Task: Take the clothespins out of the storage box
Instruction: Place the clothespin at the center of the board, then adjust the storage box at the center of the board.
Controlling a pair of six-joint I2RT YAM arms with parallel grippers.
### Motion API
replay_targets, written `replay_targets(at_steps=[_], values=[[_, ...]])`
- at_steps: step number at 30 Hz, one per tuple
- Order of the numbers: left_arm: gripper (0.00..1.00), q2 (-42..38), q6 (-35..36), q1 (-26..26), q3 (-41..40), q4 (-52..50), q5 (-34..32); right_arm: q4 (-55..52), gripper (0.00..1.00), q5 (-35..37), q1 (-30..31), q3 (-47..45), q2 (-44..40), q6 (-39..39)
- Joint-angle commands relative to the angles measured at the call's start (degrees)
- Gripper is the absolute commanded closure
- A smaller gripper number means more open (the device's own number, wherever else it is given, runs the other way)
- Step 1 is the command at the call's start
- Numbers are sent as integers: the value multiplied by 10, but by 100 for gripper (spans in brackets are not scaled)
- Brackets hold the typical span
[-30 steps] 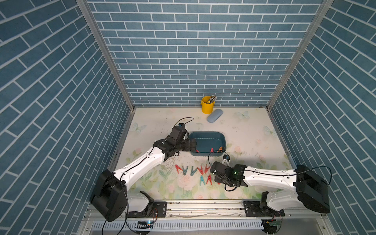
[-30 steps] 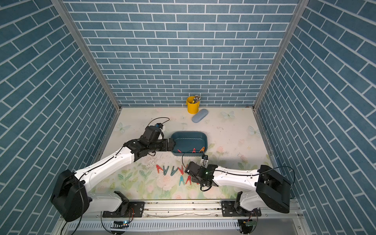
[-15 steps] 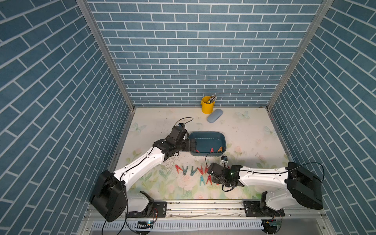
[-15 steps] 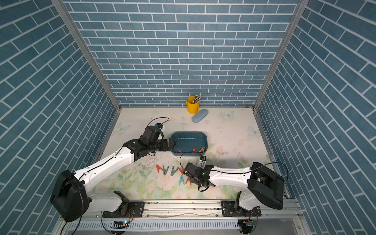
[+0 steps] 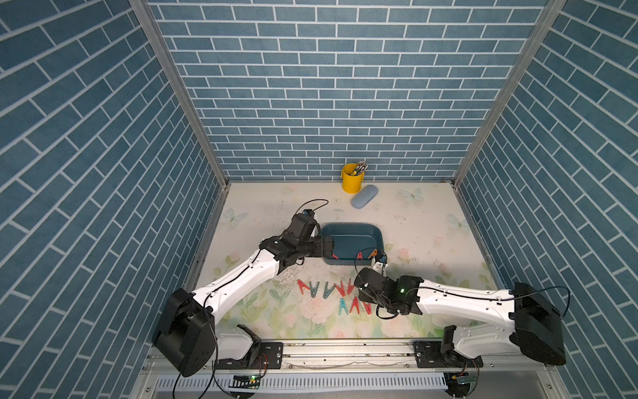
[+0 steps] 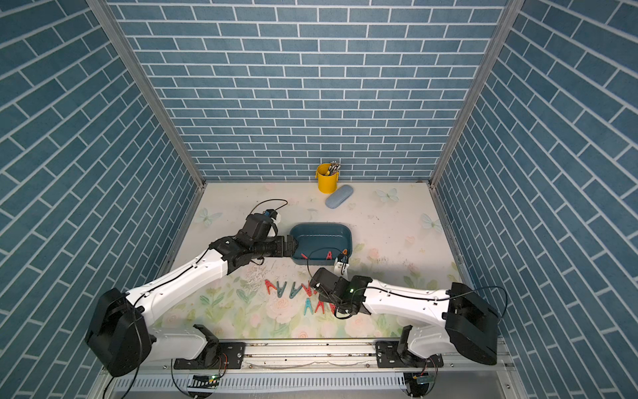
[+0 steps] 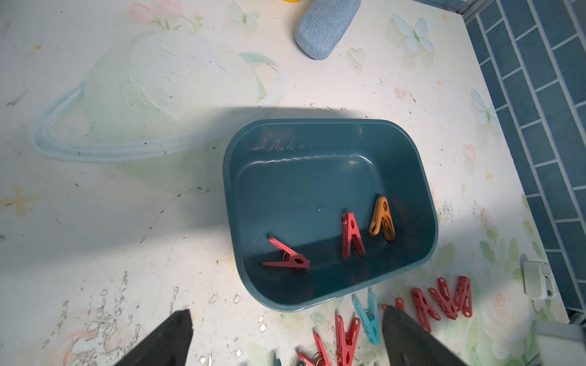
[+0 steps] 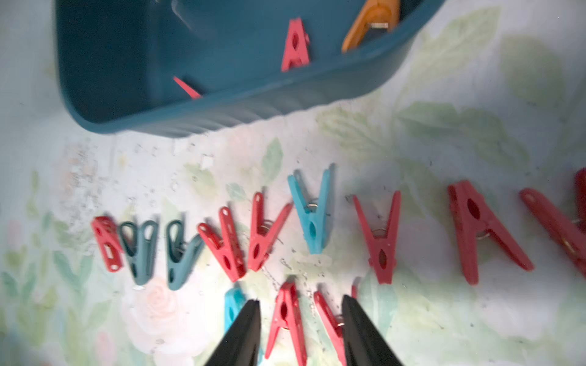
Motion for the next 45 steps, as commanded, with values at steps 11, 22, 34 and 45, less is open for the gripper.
replay_targets(at_steps=[11,22,34,45], values=[[0,57,-35,4,29,8,-11,-2,3,-33,-158,61,-28,-232],[0,107,-67,1,78,-25,-69,37,1,-127,-283,113,52,-383],[0,152,-76,1,143,-37,-71,129,31,-205,-381,116,151,-466],[0,138,-59,1,145,-57,-54,165,76,-228,-398,158,247,-485]])
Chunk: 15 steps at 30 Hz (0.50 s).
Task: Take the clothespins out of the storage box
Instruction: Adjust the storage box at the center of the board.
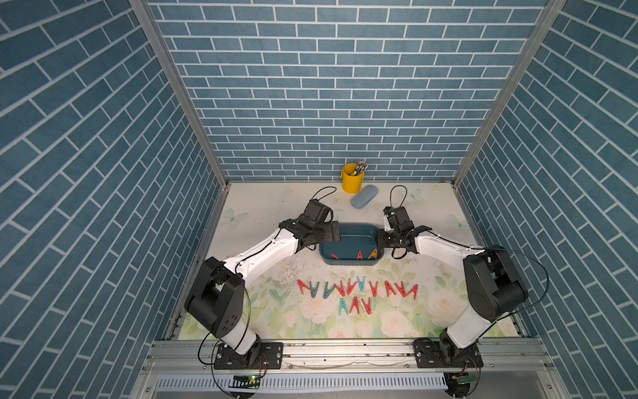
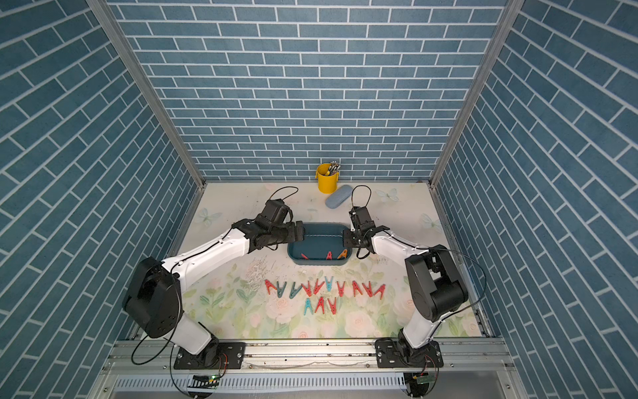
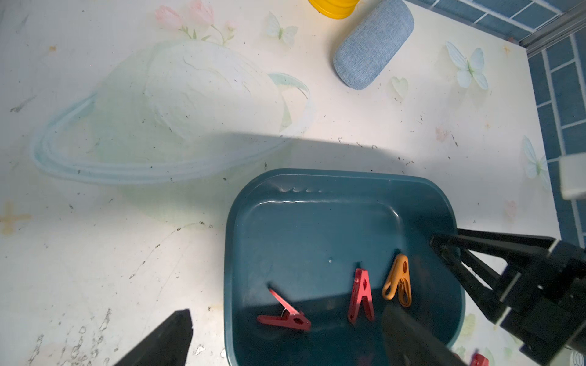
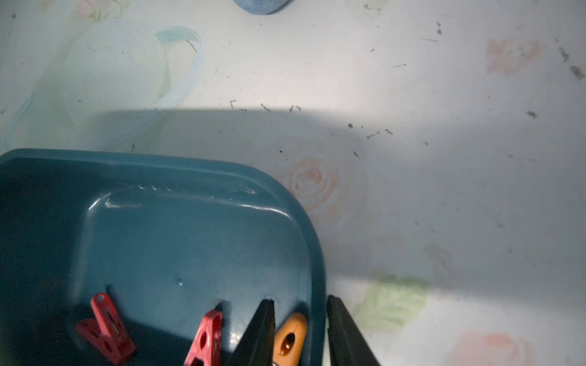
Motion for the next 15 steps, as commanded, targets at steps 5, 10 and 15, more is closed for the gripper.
replay_targets(at_steps=[5,10,15], values=[[1,-36,11,0,-8,-29,-8,-6,93,-5,-2,29,41,-13],[1,-61,8,0,-32,-21,-14,-62,100,1,-2,59,56,-8],[0,-85,12,2,-53,-10,-20,-160,100,8,-2,116,66,3]])
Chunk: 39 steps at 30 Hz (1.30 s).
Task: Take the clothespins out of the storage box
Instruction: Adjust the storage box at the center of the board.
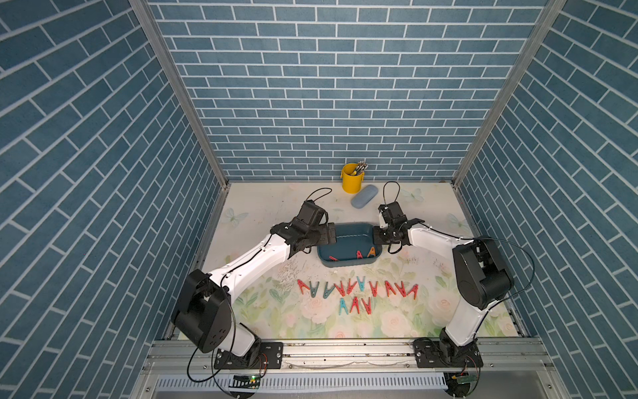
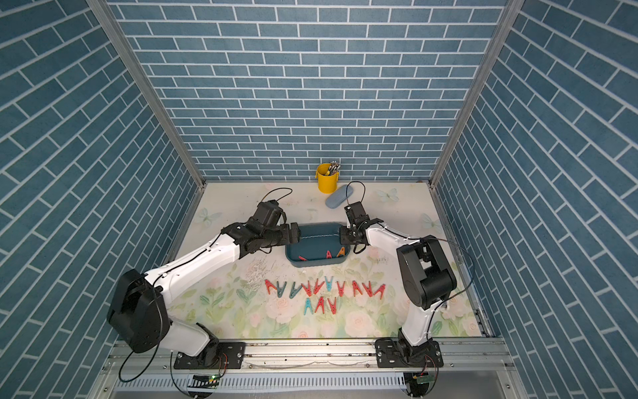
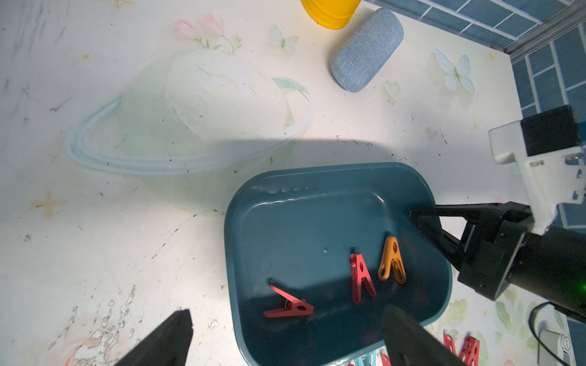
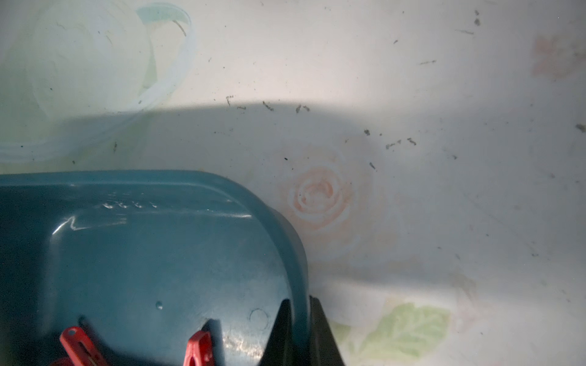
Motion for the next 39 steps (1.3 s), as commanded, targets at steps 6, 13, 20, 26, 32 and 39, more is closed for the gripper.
replay_targets(at_steps=[6,13,20,26,32,39], values=[[0,-78,5,7,-55,38,-22,-242,100,-23,-7,150,55,7],[1,-139,12,19,-96,47,-25,-342,100,-93,-23,227,93,4],[0,-191,3,27,-148,76,-7,-364,100,-151,-35,263,104,36],[1,-204,-4,28,-158,77,3,-338,100,-146,-36,234,81,54],[1,-201,-8,27,-152,67,12,-256,100,-142,-35,148,30,88],[0,-197,-21,26,-146,60,29,-91,100,-66,-24,24,-57,120]])
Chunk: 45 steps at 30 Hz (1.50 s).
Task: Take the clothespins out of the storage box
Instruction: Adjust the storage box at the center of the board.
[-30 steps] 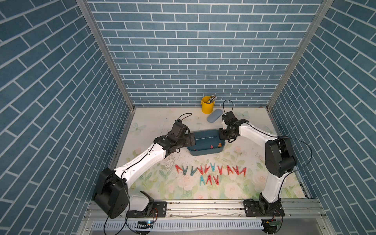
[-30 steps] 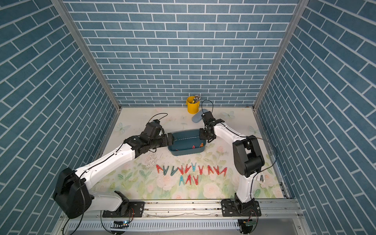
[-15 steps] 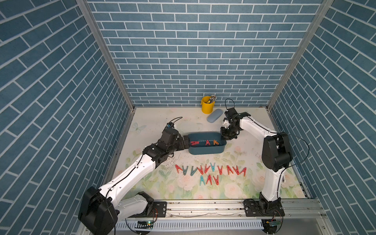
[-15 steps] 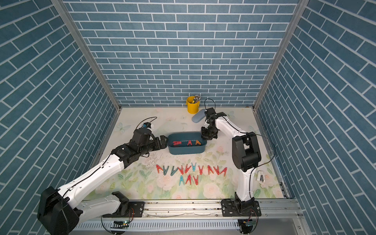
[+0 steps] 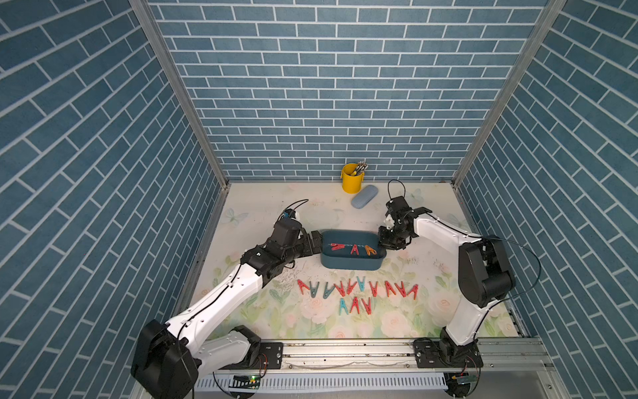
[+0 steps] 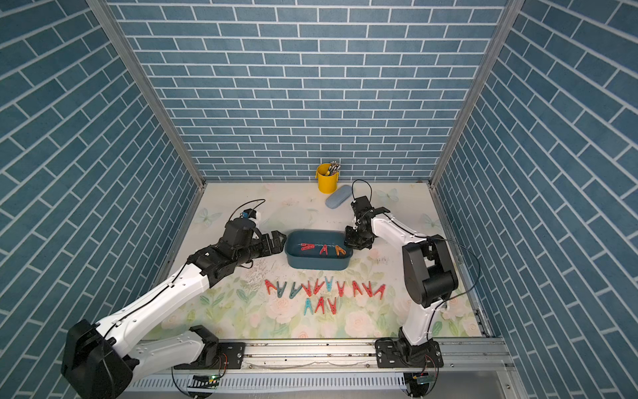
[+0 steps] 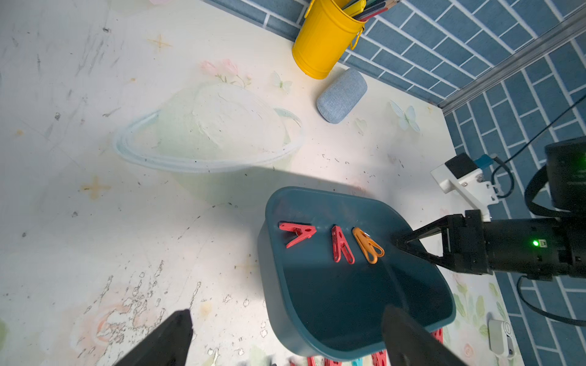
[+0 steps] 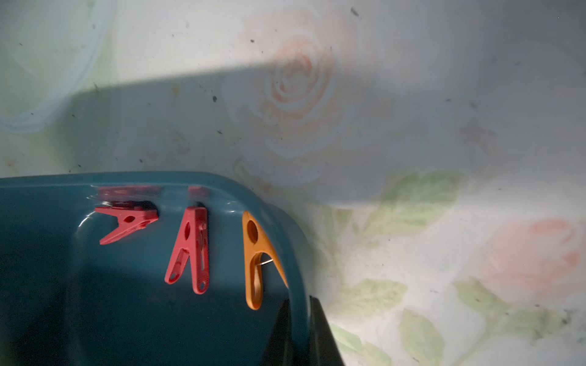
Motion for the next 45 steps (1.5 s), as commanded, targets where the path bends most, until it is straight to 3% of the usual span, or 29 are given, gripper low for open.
replay_targets(at_steps=[1,8,16,19,31,37,45], values=[[0,1,-8,3,7,-6,11,107,100,52,9,-28,-37,25],[0,3,-18,4,14,-23,21,198,100,132,47,-71,-35,15],[0,-9,-28,3,14,-40,18,238,99,159,69,-85,-17,-3],[0,-11,-30,3,14,-44,18,246,84,154,70,-88,-13,-12],[4,62,-27,-22,49,-26,-10,253,68,124,69,-90,-54,-42],[16,184,1,-66,135,-49,-68,268,44,78,67,-109,-117,-59],[44,368,35,-104,269,-94,-115,276,9,54,52,-153,-204,-57]])
